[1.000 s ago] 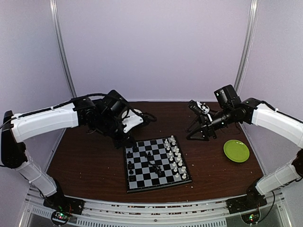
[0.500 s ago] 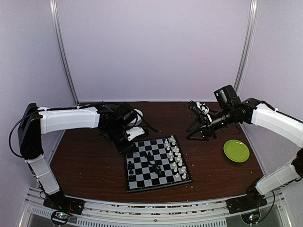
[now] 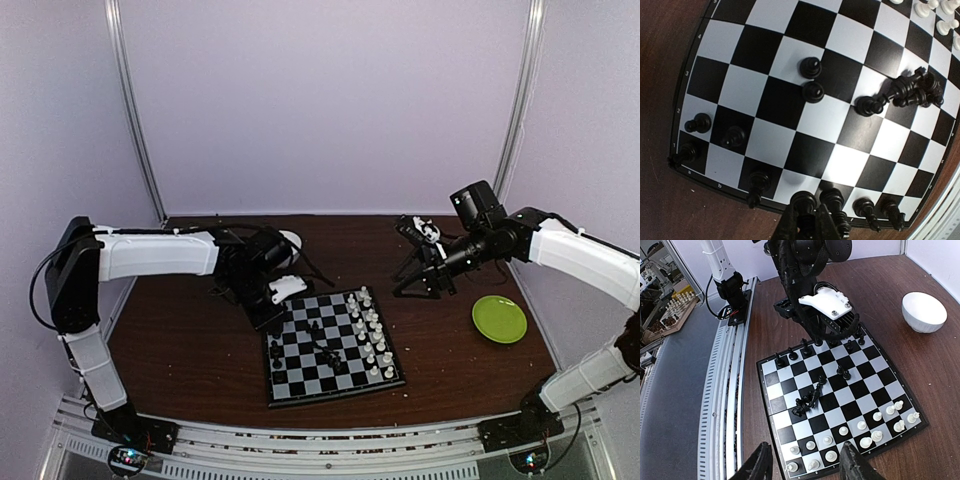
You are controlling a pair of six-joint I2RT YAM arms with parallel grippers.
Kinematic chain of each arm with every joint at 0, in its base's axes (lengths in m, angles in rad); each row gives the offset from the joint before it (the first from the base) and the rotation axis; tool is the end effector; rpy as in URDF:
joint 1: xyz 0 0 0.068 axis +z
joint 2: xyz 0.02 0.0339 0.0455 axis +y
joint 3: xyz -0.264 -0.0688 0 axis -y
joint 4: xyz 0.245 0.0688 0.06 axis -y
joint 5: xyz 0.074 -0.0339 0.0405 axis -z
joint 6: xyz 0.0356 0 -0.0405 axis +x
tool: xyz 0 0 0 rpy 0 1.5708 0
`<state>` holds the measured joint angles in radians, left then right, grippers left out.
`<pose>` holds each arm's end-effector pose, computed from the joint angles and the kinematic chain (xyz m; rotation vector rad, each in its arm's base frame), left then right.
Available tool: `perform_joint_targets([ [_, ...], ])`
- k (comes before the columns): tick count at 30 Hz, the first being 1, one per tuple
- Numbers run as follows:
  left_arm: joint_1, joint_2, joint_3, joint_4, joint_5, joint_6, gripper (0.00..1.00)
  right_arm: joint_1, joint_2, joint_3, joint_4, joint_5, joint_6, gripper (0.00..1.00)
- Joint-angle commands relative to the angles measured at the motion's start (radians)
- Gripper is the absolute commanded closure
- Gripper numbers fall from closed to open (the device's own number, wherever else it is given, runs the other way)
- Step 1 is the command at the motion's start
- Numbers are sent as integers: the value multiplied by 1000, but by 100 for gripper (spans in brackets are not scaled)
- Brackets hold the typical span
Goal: Set up the chess pieces on the board
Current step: Place the queen at e8.
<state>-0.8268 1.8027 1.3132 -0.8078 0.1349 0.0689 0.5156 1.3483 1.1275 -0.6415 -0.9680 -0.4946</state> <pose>0.2366 -0.2642 0.2030 1.2885 2.6194 -0.3318 0.2250 0.1612 0.3044 -1.4396 1.7191 1.1656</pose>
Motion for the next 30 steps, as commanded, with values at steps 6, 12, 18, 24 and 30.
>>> perform_joint_targets([
  [6,16,37,-14,41,15,12,94,-3,9,7,-12,2,-12,54],
  [12,17,51,-17,44,11,11,94,-3,11,8,-15,2,-15,54],
  [18,18,56,-19,45,3,14,93,-3,11,7,-17,3,-16,54],
  [24,17,53,-20,38,-5,14,88,-4,11,9,-19,2,-16,54],
  [30,18,14,-10,35,6,10,81,-3,12,12,-20,1,-14,54],
])
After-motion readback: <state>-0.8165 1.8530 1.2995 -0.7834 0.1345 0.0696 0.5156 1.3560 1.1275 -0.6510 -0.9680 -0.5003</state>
